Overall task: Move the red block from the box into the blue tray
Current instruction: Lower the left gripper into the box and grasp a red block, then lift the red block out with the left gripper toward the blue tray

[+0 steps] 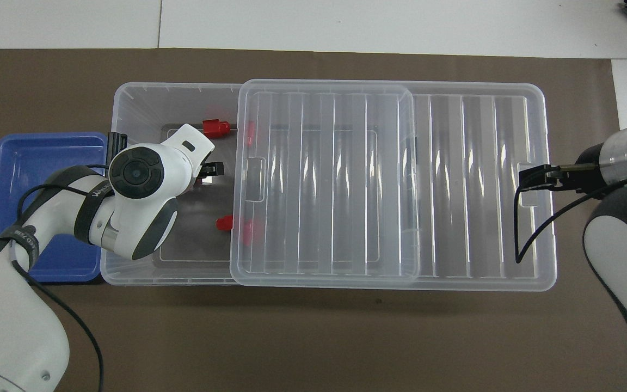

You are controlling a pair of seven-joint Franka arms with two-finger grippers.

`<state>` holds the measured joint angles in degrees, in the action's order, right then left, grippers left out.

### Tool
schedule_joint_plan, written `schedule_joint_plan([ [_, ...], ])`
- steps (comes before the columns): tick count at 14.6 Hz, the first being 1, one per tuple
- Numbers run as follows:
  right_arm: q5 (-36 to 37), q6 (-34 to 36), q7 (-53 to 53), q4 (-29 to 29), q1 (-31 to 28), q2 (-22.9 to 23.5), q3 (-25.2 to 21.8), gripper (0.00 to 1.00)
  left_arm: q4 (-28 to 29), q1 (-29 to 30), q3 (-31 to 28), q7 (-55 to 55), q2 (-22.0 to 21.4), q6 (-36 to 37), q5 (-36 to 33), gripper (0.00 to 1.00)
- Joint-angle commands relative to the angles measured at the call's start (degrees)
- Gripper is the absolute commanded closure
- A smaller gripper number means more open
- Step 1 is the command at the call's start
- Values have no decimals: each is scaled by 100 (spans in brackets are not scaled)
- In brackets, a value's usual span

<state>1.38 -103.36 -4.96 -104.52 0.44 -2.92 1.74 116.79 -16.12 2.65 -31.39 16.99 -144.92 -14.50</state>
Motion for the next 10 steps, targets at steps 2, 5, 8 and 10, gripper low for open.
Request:
schedule_joint_plan([
  [2, -50, 185, -101, 440, -8, 11, 2, 0, 28, 30, -19, 54, 147, -300, -132, 1],
  [5, -50, 640, -110, 1028, -26, 143, -7, 0, 28, 30, -19, 45, 147, -309, -132, 11],
  [8, -50, 1133, -110, 1424, -44, 143, -7, 0, 20, 30, -10, 54, 147, -283, -132, 58],
  [10, 20, 1414, -110, 1662, -52, 213, -7, 0, 11, 30, -10, 62, 147, -239, -132, 89],
])
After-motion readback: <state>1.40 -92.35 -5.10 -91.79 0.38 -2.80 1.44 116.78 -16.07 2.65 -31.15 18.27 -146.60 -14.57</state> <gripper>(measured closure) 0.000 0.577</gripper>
